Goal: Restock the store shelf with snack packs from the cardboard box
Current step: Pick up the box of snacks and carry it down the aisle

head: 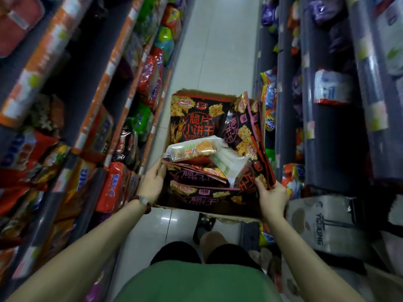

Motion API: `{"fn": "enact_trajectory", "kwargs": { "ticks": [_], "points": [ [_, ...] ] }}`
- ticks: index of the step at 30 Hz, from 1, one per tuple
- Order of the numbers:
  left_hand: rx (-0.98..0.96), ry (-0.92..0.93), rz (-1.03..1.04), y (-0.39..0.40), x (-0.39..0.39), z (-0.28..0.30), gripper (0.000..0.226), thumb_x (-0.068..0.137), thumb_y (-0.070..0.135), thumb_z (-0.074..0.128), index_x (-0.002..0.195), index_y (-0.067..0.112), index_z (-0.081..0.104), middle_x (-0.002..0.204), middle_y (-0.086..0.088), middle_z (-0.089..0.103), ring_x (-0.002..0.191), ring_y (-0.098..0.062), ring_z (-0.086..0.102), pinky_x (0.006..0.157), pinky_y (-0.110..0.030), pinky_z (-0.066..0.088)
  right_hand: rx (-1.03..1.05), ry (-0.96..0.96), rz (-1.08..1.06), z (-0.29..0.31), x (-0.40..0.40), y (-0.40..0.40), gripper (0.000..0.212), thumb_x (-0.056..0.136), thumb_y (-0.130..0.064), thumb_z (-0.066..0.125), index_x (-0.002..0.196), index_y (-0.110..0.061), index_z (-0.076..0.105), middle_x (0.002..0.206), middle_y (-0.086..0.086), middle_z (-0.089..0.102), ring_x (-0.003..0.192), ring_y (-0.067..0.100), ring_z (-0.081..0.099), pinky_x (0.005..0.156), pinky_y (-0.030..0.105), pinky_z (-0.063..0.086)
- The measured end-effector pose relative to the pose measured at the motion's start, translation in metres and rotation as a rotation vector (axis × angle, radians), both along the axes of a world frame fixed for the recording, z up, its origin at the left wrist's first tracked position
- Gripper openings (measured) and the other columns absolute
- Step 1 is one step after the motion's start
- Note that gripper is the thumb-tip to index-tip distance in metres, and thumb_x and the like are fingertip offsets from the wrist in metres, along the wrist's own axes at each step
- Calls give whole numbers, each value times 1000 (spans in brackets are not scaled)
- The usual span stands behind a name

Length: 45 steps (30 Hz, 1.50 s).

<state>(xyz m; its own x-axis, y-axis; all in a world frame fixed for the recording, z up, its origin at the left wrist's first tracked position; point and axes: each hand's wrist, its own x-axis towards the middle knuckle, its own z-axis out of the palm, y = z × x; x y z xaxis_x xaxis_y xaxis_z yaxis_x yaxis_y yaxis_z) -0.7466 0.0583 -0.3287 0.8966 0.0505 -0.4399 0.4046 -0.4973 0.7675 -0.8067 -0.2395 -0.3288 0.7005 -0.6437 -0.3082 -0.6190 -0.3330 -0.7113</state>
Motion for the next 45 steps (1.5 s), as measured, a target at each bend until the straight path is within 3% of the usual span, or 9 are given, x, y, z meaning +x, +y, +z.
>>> {"fn": "enact_trajectory", "kwargs": {
  "ticks": [5, 8, 14, 19, 25, 28, 31, 37, 45],
  "points": [
    [27, 18, -29, -24, 55, 9, 41, 101, 28, 34, 142, 24, 40, 141, -1, 48, 134, -22, 40, 107, -28, 27, 20, 23, -58, -3, 48, -20, 33, 85, -29, 72, 102, -2, 72, 91, 14, 74, 85, 26, 68, 79, 34, 54],
    [32, 14, -32, -33, 94, 7, 41, 101, 29, 36, 141, 25, 41, 140, -2, 49, 133, -22, 41, 107, -30, 30, 26, 29, -61, -3, 83, -27, 33, 85, -30, 72, 104, -4, 72, 92, 12, 74, 86, 27, 68, 82, 39, 55],
    [61, -17, -81, -44, 194, 0, 40, 101, 30, 34, 139, 27, 44, 134, 1, 54, 124, -14, 46, 96, -26, 34, 45, 44, -78, -11, 171, -32, 24, 87, -26, 70, 97, -4, 72, 76, 4, 64, 77, 22, 63, 68, 27, 45],
    [41, -11, -138, -48, 297, -5, 41, 101, 27, 34, 140, 21, 43, 138, -1, 50, 131, -20, 42, 94, -18, 31, 13, 45, -128, -15, 265, -34, 27, 86, -27, 70, 101, -4, 73, 89, 13, 73, 81, 23, 65, 74, 29, 49],
    [80, -9, -195, -54, 417, 3, 40, 101, 29, 35, 140, 24, 43, 140, -1, 49, 132, -22, 42, 100, -24, 32, -1, 18, -184, -7, 364, -34, 25, 86, -27, 70, 100, -7, 74, 89, 11, 74, 79, 19, 63, 77, 30, 50],
    [88, -15, -229, -59, 471, 1, 41, 101, 34, 33, 140, 30, 41, 142, 0, 47, 134, -24, 41, 109, -36, 31, 8, 7, -203, -5, 412, -40, 24, 86, -26, 70, 100, -7, 74, 89, 10, 74, 83, 21, 65, 79, 30, 49],
    [58, -5, -230, -70, 519, -7, 41, 100, 38, 33, 139, 29, 43, 139, -2, 51, 130, -23, 44, 104, -33, 34, -8, 16, -205, -6, 463, -54, 24, 86, -25, 71, 100, -6, 74, 89, 11, 74, 81, 19, 61, 75, 26, 42],
    [10, 16, -172, -106, 624, -19, 39, 100, 33, 36, 138, 28, 45, 136, 0, 53, 128, -20, 46, 97, -25, 35, 14, 10, -167, -17, 577, -93, 25, 85, -24, 72, 98, -2, 73, 90, 15, 73, 87, 27, 66, 78, 30, 46],
    [29, 45, -132, -150, 760, -8, 44, 98, 43, 32, 141, 35, 38, 139, 2, 51, 131, -24, 44, 108, -43, 37, 8, 48, -117, -14, 726, -143, 32, 86, -30, 70, 100, -1, 73, 89, 18, 73, 89, 35, 66, 83, 38, 49]
  ]
}}
